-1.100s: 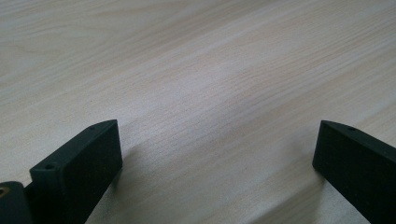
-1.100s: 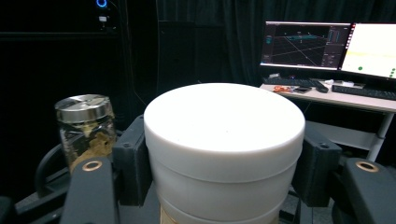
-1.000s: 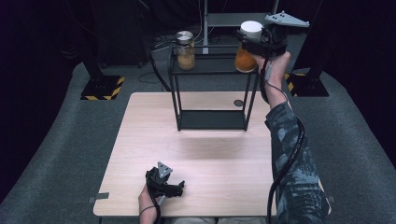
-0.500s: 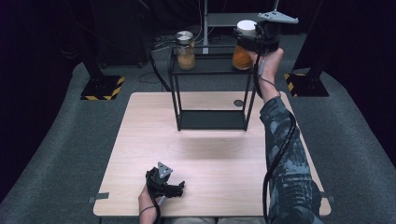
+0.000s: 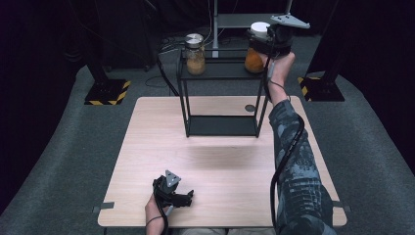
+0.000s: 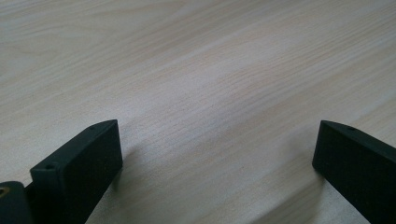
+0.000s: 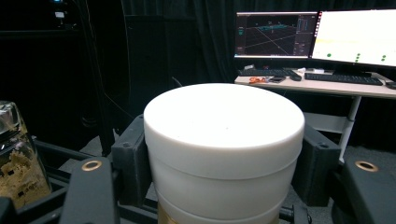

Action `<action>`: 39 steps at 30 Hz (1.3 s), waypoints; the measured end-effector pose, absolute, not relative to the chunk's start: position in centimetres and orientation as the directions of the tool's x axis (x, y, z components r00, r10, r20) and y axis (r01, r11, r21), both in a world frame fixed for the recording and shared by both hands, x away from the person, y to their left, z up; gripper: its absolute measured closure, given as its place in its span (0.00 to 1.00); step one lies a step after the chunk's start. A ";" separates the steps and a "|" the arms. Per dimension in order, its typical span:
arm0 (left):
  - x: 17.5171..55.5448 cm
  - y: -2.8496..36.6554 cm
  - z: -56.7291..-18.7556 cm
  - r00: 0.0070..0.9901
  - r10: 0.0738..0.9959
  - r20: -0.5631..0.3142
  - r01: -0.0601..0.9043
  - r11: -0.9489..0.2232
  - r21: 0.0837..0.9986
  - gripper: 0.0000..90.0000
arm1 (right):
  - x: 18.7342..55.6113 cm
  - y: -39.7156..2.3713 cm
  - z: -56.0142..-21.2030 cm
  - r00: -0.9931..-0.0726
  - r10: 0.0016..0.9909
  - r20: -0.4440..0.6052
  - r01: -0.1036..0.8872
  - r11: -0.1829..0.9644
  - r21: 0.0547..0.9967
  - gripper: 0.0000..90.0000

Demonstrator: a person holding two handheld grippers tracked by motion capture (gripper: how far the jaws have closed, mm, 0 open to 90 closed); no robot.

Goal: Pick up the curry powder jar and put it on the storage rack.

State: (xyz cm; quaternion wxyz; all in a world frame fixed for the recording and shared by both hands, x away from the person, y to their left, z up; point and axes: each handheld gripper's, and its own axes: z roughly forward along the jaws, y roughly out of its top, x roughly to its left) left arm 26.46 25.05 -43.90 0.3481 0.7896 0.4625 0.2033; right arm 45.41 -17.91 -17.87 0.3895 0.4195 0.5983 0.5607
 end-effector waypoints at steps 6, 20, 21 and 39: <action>26.5 25.1 -43.9 0.488 0.873 -0.003 0.590 -0.328 0.738 0.01 | 45.5 -18.0 -17.8 -0.348 0.937 0.005 0.068 0.020 0.997 0.37; 26.5 25.0 -43.9 0.487 0.873 -0.003 0.590 -0.327 0.738 0.01 | 45.5 -18.5 -17.6 -0.366 0.931 0.000 0.073 0.029 0.997 0.37; 26.5 25.0 -43.9 0.487 0.873 -0.003 0.591 -0.327 0.738 0.01 | 45.5 -18.5 -17.6 -0.366 0.931 -0.001 0.074 0.031 0.997 0.37; 26.4 25.0 -43.9 0.487 0.873 0.003 0.588 -0.331 0.738 0.01 | 41.1 -20.5 -15.8 -0.379 0.925 -0.033 0.264 0.142 0.954 0.00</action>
